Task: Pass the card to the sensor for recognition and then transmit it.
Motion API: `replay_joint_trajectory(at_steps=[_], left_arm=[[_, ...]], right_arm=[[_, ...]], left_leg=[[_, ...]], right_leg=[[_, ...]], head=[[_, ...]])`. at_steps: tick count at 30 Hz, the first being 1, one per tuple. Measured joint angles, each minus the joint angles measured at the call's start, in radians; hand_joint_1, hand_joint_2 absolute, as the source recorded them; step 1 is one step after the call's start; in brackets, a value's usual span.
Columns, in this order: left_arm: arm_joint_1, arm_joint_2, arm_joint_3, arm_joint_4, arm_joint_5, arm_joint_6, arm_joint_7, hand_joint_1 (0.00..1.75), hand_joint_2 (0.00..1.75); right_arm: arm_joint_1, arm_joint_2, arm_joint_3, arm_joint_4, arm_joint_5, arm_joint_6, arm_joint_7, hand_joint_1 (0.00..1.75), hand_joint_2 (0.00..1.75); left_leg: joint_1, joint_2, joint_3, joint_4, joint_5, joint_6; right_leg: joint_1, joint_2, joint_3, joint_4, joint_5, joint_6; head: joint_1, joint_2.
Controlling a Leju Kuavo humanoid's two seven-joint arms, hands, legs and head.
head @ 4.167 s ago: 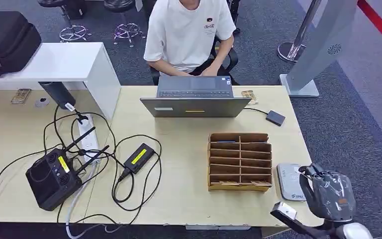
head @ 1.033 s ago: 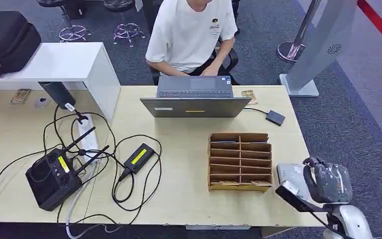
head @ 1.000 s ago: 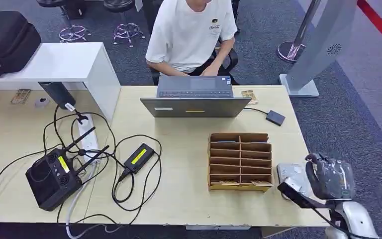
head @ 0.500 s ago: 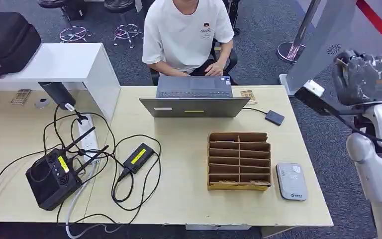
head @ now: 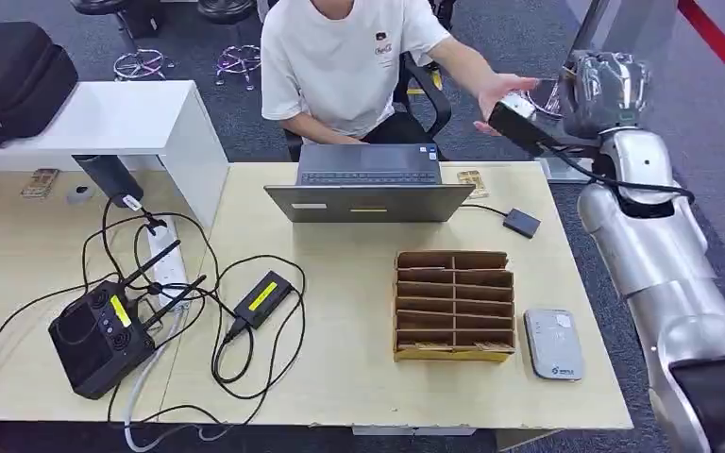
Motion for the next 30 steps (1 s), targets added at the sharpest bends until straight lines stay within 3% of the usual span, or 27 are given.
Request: replay_joint_trajectory(at_steps=[5, 6, 24, 27, 30], left_arm=[[-0.003, -0.018, 0.000, 0.000, 0.002, 0.030, 0.000, 0.00, 1.75], [-0.003, -0.019, 0.000, 0.000, 0.003, 0.030, 0.001, 0.00, 1.75], [-0.005, -0.019, 0.008, 0.000, 0.037, 0.016, 0.010, 0.00, 1.75], [-0.004, -0.019, 0.011, 0.000, 0.047, 0.017, 0.010, 0.00, 1.75], [-0.004, -0.020, 0.016, 0.000, 0.058, 0.020, 0.010, 0.00, 1.75]], right_arm=[[-0.008, 0.037, 0.015, 0.064, -0.008, -0.017, -0.006, 1.75, 1.75], [-0.008, 0.043, 0.017, 0.073, -0.010, -0.022, -0.008, 0.00, 1.75], [0.007, 0.068, 0.029, 0.138, -0.032, -0.061, -0.052, 0.00, 1.75], [0.041, 0.056, 0.029, 0.091, -0.046, -0.080, -0.072, 0.00, 1.75], [0.134, 0.019, 0.021, -0.038, -0.052, -0.082, -0.079, 0.00, 1.75]], left_leg=[[0.000, -0.001, 0.000, 0.000, 0.000, 0.000], [0.000, -0.001, 0.000, 0.000, 0.000, 0.000], [0.000, -0.002, 0.000, 0.000, 0.000, 0.000], [0.000, -0.003, 0.000, 0.000, 0.000, 0.000], [0.000, -0.005, 0.000, 0.000, 0.000, 0.000]], right_leg=[[0.000, 0.000, 0.000, 0.000, 0.000, 0.000], [0.000, 0.000, 0.000, 0.000, 0.000, 0.000], [0.000, -0.001, 0.000, 0.000, 0.000, 0.000], [0.000, -0.001, 0.000, -0.001, 0.000, 0.000], [0.000, -0.004, 0.000, -0.001, 0.000, 0.000]], head=[[0.000, 0.000], [0.000, 0.000], [0.000, 0.000], [-0.001, 0.000], [0.000, 0.000]])
